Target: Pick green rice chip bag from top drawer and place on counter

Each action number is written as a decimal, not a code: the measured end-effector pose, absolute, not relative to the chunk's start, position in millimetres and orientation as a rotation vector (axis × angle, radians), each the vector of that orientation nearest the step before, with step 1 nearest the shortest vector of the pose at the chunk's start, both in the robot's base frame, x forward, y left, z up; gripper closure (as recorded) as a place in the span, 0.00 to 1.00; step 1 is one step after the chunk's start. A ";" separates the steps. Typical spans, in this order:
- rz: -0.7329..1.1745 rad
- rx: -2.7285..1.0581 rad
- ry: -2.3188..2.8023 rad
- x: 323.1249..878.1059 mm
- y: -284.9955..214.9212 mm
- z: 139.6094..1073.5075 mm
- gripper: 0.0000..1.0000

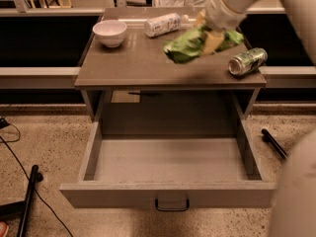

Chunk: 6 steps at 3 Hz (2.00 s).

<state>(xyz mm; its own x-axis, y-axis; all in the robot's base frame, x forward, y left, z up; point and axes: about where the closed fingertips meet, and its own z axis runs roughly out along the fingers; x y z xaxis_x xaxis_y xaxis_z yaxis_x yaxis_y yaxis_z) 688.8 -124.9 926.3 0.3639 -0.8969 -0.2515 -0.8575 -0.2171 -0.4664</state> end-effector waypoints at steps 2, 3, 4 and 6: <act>0.088 -1.876 1.496 760.1 44.5 967.4 0.59; 0.109 -1.814 1.480 792.6 87.0 949.3 0.37; 0.042 -1.836 1.524 818.1 74.8 910.7 0.05; -0.009 -1.877 1.543 818.0 39.1 902.6 0.00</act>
Offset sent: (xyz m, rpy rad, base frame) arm 0.1347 0.2487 0.0852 0.4614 -0.0880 -0.1245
